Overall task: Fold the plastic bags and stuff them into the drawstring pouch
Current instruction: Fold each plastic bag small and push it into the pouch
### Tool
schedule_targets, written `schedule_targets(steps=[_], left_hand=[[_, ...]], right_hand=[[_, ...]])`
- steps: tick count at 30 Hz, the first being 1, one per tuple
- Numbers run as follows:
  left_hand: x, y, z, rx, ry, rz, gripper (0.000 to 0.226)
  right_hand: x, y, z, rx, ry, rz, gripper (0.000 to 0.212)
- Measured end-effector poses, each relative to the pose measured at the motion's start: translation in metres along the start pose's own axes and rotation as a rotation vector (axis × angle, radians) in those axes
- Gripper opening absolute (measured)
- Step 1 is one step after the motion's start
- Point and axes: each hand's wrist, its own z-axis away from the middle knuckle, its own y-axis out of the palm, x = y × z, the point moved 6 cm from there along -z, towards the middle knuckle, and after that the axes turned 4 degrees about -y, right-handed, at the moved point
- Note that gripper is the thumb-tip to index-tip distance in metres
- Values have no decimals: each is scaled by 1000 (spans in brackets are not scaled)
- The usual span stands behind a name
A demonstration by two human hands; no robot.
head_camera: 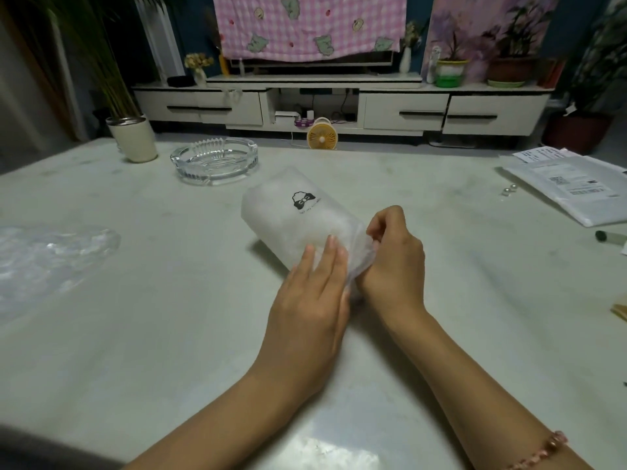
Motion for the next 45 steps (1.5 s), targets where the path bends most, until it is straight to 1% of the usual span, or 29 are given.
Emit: schedule_targets(steps=[2,5,6,7,8,10,12,13,15,17,19,21,22,23,25,27,29,31,35,37,40,42,45], left_hand=[[8,13,0,74,-38,-73,44],[31,28,-8,267,-234,-217,57],[41,31,-13,304,-291,-274,60],[51,33,-18,345,-330,-339,62],[59,34,-23,385,-356,-379,65],[76,34,-30,428,-387,-338,70],[93,28,-31,445,-423,-274,69],[104,23,-28,456,-461,-252,66],[136,-1,-15,420,-568,-278,63],[183,-36,11,381,-702,-377,64],[226,-71,41,387,-850,-472,66],[252,-95,66,385,-976,-475,64],[259,-102,73,369,-996,-452,58],[261,-106,74,346,-980,-432,48],[259,-113,73,289,-901,-471,27],[251,-117,72,244,-831,-543,20],[245,-116,72,204,-774,-561,21],[241,-117,71,158,-751,-516,24],[227,-126,68,101,-737,-365,29],[201,-123,68,147,-602,-284,30],[144,-117,80,275,-351,-76,28],[110,-119,89,377,-251,48,24],[76,-125,94,467,-146,183,19]], right_hand=[[-4,8,-5,65,130,-121,21],[5,29,-5,322,247,-546,29],[9,34,-1,387,250,-614,32],[12,37,2,412,218,-601,37],[12,37,4,397,148,-505,43],[13,35,10,346,-11,-274,48],[14,35,17,330,-117,-167,47],[13,34,21,332,-144,-139,45],[17,35,28,350,-180,-130,40],[31,43,36,396,-261,-145,37],[44,54,45,445,-331,-144,35],[50,63,52,487,-361,-144,35],[50,66,55,503,-359,-145,36],[49,67,58,514,-356,-146,36],[48,69,63,546,-361,-138,35],[49,69,67,564,-378,-122,31],[51,66,69,554,-404,-111,24],[53,62,70,529,-437,-104,17],[54,58,68,495,-462,-80,19],[54,58,66,470,-467,-66,21],[58,55,65,438,-439,-117,21],[65,51,66,402,-405,-196,20],[78,41,70,334,-444,-254,18]])
